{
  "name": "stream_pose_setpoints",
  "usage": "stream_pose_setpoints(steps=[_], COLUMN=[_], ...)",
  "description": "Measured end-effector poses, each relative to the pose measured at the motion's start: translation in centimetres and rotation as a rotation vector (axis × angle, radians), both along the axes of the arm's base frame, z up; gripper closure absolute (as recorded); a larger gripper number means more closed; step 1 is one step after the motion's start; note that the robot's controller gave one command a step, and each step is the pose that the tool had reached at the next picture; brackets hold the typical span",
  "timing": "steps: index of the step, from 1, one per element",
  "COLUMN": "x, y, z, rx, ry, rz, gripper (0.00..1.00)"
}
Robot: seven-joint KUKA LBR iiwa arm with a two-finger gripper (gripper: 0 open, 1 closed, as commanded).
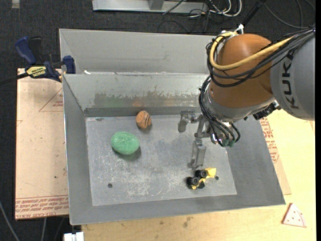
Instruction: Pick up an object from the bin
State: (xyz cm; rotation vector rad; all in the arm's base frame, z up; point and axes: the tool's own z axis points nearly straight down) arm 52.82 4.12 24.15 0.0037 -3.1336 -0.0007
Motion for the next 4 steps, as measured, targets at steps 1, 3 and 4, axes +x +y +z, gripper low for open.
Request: stream_pose_setpoints(steps=[1,3,4], x=[0.1,-1.7,-2.0], y=[0.0,-5.8,-6.7], z=[0.5,-6.8,-10.5], rx=[0.001,0.001,-0.001], ry=[-0.009,-0.005,-0.013], rz=[-0.001,0.176,0.328], gripper=[0.0,0.0,0.0])
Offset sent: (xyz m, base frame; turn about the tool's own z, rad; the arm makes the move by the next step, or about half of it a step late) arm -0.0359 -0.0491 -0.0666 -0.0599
